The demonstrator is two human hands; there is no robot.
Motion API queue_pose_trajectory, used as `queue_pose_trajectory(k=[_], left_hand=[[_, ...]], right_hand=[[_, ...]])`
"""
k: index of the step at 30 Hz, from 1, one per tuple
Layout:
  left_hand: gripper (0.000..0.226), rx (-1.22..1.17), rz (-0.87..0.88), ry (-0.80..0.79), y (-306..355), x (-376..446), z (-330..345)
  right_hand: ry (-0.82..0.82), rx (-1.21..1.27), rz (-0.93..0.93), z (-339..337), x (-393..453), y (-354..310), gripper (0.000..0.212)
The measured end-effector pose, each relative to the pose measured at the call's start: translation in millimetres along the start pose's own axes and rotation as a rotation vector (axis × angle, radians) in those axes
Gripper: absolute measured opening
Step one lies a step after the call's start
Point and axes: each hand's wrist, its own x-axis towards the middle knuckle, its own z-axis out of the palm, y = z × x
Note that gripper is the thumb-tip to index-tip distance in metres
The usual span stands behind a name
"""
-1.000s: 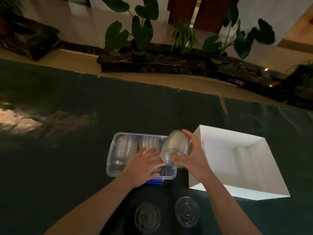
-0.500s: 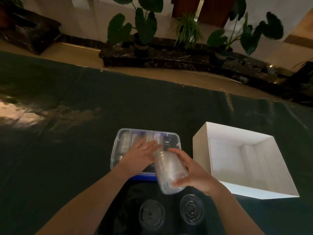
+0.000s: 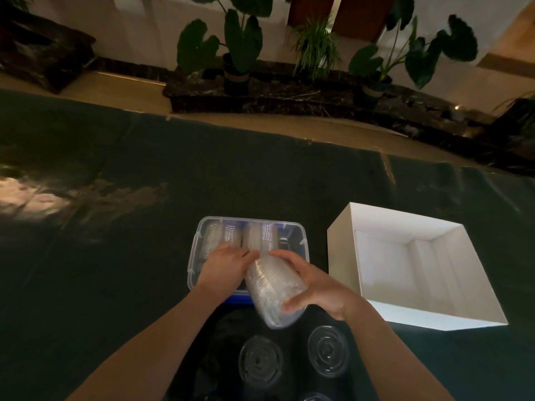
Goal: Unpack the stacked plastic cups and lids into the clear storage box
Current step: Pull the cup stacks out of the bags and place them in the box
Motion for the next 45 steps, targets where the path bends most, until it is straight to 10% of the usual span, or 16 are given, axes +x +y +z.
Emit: queue_pose_trajectory(k=[8,13,25,35,45], left_hand=[[0.030,-0.130,-0.096,-0.117,7,1,-6],[0.041,-1.047,-0.364,-0.509,3,4,-25],[0.068,-1.525,-0.446,-0.661,-1,5,-37],[0.089,-1.411,-0.481,-0.633,-1,7,-42],[0.054,-1.119,-0.430,-0.476,12,8,-44]], right_hand=[[0.052,0.209,-0.030,-5,-3,7,0.091],[0.093,0.127,-0.076,-2,0,7,0.083],[0.717,-0.358,-0.384,33,-9,39,0.062],[0.682,-0.360,-0.394,40,-15,49,0.062],[0.666,-0.393,-0.321,43,-18,43,0.071]])
